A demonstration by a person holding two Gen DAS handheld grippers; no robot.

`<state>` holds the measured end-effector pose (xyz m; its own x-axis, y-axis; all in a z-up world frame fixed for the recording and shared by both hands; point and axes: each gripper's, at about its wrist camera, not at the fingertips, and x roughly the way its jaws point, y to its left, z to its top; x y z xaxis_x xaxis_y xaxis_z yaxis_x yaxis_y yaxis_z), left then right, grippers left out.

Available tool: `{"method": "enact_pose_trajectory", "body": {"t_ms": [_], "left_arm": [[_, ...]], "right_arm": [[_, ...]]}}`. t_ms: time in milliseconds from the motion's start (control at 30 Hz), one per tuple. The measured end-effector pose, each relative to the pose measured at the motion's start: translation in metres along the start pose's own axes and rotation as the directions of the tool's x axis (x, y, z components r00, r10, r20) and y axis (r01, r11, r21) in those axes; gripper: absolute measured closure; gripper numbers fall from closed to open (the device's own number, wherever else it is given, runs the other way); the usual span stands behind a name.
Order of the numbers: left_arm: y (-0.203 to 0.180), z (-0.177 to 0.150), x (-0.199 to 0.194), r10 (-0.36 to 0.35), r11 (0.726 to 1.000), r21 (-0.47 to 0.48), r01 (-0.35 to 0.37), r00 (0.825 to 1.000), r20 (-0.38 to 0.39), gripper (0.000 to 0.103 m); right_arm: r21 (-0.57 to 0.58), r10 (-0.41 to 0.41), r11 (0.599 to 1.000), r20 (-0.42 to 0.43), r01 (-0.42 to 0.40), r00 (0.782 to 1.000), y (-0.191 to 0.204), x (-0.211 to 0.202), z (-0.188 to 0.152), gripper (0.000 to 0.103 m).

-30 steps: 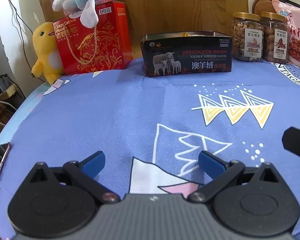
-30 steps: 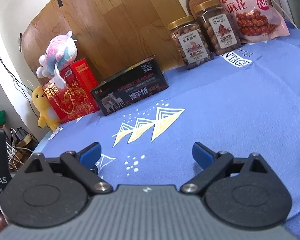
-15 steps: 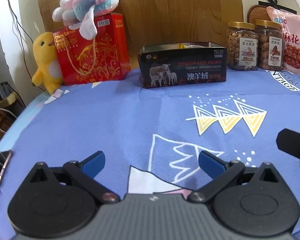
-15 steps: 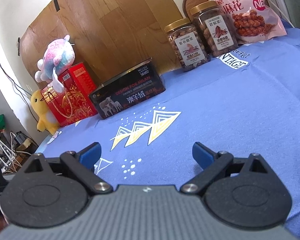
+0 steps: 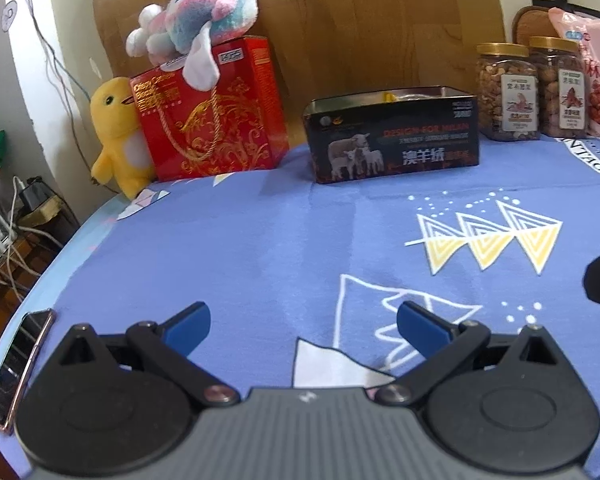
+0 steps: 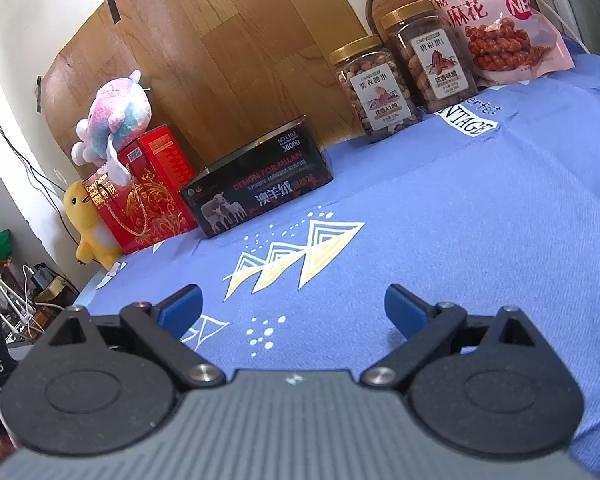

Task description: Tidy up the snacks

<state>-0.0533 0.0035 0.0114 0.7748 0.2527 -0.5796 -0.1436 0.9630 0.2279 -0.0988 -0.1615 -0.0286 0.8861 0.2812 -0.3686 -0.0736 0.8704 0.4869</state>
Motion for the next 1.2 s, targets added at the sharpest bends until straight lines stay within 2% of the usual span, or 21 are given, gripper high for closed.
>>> {"method": "enact_pose_trajectory", "body": {"t_ms": [533, 900, 1200], "left_arm": [[0.016, 0.003, 0.008, 0.085, 0.996, -0.025, -0.085, 0.996, -0.016, 0.0], [0.041, 0.01, 0.009, 0.187, 0.982, -0.033, -0.185, 0.981, 0.043, 0.0], [0.055, 0.016, 0.007, 0.232, 0.973, -0.032, -0.23, 0.969, 0.086, 0.0]], "right_arm": [[0.0, 0.018, 1.0, -0.022, -0.018, 1.0, -0.001, 0.003, -0.001, 0.004], [-0.006, 0.027, 1.0, -0.033, -0.027, 0.999, 0.0, 0.005, -0.001, 0.004], [-0.011, 0.03, 0.999, -0.032, -0.031, 0.999, 0.0, 0.005, 0.0, 0.004]]}}
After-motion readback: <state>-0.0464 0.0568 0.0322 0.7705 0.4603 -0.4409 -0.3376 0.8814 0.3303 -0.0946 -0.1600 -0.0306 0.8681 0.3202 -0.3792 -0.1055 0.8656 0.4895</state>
